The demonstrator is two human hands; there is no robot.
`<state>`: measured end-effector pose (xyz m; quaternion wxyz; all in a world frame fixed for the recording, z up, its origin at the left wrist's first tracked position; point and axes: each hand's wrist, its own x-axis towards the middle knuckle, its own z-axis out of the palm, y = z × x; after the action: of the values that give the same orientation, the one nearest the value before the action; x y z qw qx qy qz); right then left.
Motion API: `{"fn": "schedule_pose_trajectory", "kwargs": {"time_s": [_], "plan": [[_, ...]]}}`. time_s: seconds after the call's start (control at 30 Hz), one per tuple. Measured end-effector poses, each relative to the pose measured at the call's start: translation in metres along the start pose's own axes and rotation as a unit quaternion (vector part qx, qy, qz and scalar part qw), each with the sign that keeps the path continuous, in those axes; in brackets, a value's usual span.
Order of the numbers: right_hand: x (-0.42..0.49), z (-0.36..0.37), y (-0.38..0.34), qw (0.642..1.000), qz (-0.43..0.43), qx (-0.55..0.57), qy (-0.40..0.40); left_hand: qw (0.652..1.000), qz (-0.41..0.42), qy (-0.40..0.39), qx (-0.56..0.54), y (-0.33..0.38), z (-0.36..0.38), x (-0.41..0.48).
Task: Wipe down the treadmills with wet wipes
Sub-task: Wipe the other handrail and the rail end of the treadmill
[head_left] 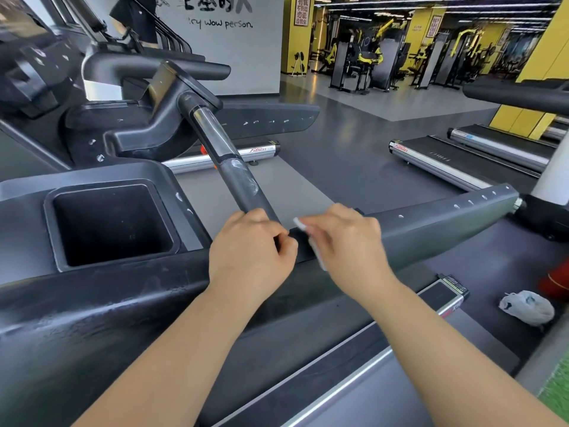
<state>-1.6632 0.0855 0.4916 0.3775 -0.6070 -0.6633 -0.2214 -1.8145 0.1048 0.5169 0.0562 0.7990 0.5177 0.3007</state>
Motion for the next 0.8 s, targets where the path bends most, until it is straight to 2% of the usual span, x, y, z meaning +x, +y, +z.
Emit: {"fn": "schedule_pose_trajectory", "kwargs": {"time_s": [0.13, 0.27, 0.37, 0.43, 0.53, 0.63, 0.73, 0.8], "plan": [[0.000, 0.005, 0.000, 0.996, -0.053, -0.072, -0.014, 1.000, -0.010, -0.014, -0.010, -0.001, -0.004, 0.000], [0.006, -0.011, 0.044, 0.979, -0.005, -0.194, -0.062, 1.000, -0.011, -0.014, -0.020, 0.000, -0.006, -0.002], [0.004, -0.020, 0.051, 0.988, 0.058, -0.139, -0.043, 1.000, -0.012, -0.010, -0.017, 0.002, -0.005, -0.002], [-0.004, -0.016, 0.030, 0.995, 0.033, -0.097, -0.003, 1.000, -0.016, -0.008, -0.015, 0.001, -0.003, -0.002], [-0.021, 0.000, 0.001, 0.994, -0.046, -0.093, 0.032, 1.000, -0.015, -0.003, -0.010, 0.001, -0.003, -0.002], [-0.026, 0.004, 0.012, 0.990, -0.090, -0.085, 0.063, 1.000, -0.011, -0.007, -0.016, 0.000, -0.004, -0.002], [-0.027, -0.001, 0.034, 0.987, -0.096, -0.111, 0.071, 1.000, -0.009, -0.013, -0.022, -0.001, -0.005, -0.003], [-0.025, -0.006, 0.048, 0.987, -0.053, -0.137, 0.067, 1.000, -0.011, -0.011, -0.022, 0.001, -0.005, -0.003]]}}
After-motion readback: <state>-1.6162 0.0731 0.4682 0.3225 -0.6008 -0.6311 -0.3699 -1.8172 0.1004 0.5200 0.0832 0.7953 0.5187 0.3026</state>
